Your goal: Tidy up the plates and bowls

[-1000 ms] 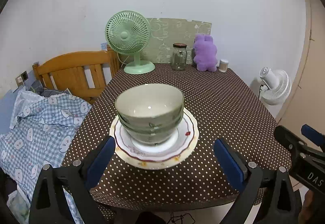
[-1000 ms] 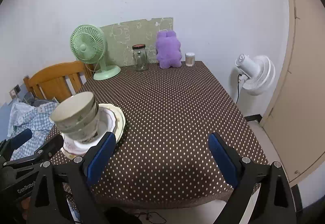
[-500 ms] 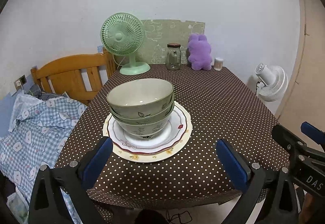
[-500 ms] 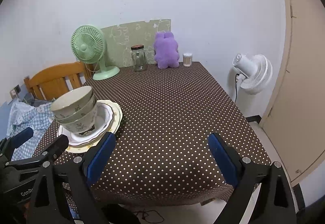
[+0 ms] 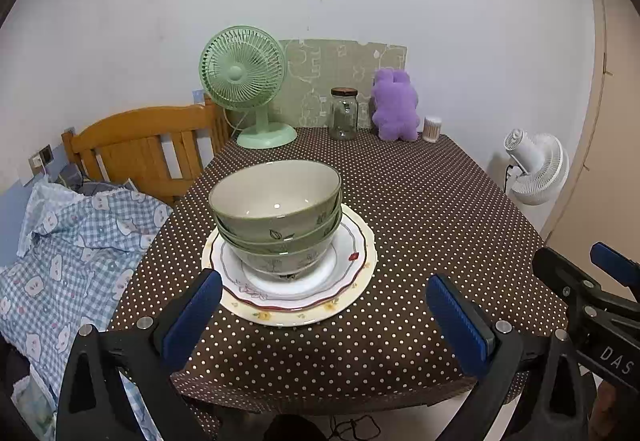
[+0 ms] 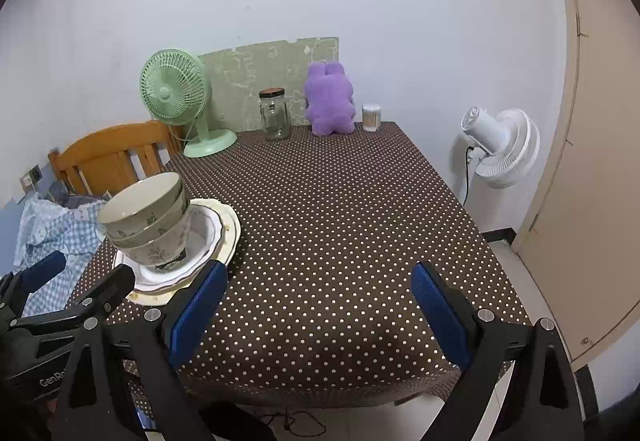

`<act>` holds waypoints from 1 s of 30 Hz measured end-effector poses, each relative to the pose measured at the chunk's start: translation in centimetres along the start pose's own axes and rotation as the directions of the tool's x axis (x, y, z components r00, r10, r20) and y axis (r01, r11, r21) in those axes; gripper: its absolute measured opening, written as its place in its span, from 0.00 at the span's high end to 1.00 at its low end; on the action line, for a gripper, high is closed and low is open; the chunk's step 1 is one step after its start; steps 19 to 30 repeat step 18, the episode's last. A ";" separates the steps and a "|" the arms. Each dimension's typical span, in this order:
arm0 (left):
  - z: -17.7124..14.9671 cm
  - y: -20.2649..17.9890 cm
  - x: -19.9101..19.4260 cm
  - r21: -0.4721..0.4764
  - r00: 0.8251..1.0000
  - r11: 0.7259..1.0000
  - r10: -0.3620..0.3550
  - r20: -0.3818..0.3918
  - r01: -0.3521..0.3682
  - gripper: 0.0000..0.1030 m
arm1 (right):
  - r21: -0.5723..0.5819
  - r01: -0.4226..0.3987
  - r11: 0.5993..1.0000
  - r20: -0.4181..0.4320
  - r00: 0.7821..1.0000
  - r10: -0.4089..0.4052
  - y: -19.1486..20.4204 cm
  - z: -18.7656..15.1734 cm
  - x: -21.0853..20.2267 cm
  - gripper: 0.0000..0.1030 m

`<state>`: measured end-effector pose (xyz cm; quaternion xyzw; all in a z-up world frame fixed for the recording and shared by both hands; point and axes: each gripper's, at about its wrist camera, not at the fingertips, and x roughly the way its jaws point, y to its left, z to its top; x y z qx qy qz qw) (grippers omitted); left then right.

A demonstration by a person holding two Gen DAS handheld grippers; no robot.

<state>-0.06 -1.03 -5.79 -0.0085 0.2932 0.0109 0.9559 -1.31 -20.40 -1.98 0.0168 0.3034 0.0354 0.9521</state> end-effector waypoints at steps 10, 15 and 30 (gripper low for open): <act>-0.1 -0.3 0.4 -0.003 1.000 1.000 0.000 -0.008 0.000 0.01 | 0.006 -0.004 1.000 -0.009 1.000 0.004 -0.3 -0.3 0.3 0.08; -0.2 -0.3 0.4 -0.002 1.000 1.000 0.004 -0.007 -0.004 0.01 | 0.003 -0.005 1.000 -0.007 1.000 0.005 -0.4 -0.4 0.3 0.08; -0.2 -0.3 0.4 -0.005 1.000 1.000 0.008 -0.010 -0.008 0.01 | 0.003 -0.008 1.000 -0.012 1.000 0.008 -0.4 -0.4 0.4 0.08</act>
